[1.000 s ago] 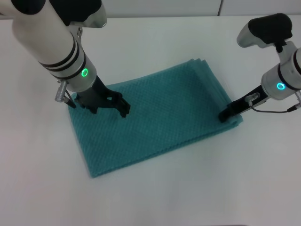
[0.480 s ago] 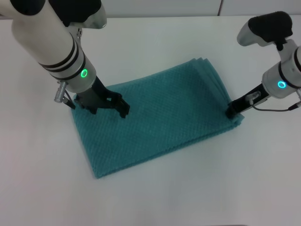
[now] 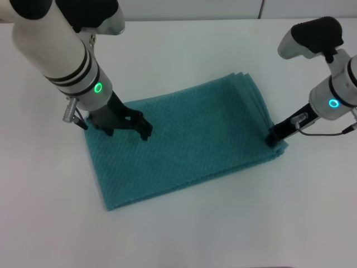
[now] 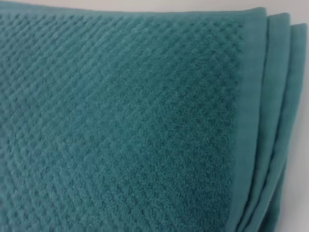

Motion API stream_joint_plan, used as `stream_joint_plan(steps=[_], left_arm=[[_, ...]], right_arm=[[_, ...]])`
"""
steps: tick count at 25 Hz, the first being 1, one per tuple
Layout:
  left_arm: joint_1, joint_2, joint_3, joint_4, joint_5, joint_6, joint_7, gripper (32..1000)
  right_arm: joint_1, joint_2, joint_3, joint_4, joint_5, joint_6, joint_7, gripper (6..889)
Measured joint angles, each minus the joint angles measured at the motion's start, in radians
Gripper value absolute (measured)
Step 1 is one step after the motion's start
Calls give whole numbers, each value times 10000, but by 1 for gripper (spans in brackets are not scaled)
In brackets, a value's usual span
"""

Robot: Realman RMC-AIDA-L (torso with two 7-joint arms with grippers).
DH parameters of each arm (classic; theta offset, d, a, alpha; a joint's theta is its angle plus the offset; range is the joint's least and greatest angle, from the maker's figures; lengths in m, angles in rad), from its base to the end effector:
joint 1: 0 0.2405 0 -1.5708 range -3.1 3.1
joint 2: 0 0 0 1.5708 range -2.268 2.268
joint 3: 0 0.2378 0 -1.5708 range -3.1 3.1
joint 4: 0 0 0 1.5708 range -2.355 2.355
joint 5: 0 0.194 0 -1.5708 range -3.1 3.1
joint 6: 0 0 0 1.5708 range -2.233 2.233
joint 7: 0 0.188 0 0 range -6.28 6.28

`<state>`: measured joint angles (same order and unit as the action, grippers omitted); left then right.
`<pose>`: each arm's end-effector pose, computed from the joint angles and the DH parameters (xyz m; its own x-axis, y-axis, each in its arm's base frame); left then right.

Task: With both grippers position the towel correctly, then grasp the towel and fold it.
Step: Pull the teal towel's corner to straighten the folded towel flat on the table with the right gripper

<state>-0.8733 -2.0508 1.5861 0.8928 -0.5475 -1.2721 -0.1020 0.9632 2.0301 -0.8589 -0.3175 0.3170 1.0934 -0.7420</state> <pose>-0.1905 0.3776 -0.0810 0.3455 0.9384 -0.0040 0.7650 -0.2842 -0.5779 0.2743 0.3702 -0.0773 0.4814 -0.8635 0.1503 -0.7479 -0.4941 -0.4433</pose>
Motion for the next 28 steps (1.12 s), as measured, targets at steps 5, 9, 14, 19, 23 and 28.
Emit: stream_joint_plan(steps=[5, 9, 14, 19, 23, 28], left_arm=[[12, 7, -18, 0, 28, 2, 8, 856], [20, 11, -26, 0, 47, -21, 9, 856], [33, 25, -49, 0, 65, -26, 9, 855], [65, 42, -67, 0, 74, -27, 9, 855], [66, 45, -77, 0, 76, -27, 9, 855], [70, 46, -77, 0, 76, -26, 9, 854]], right_arm=[[-12, 143, 15, -105, 52, 352, -273, 112], [-52, 320, 10, -325, 69, 803, -463, 123], [-46, 360, 2, -343, 314, 1271, -697, 137], [-49, 380, -16, -359, 479, 1647, -942, 151], [-13, 410, -16, -336, 500, 1844, -1065, 162], [8, 422, -85, -281, 704, 1983, -1177, 176]])
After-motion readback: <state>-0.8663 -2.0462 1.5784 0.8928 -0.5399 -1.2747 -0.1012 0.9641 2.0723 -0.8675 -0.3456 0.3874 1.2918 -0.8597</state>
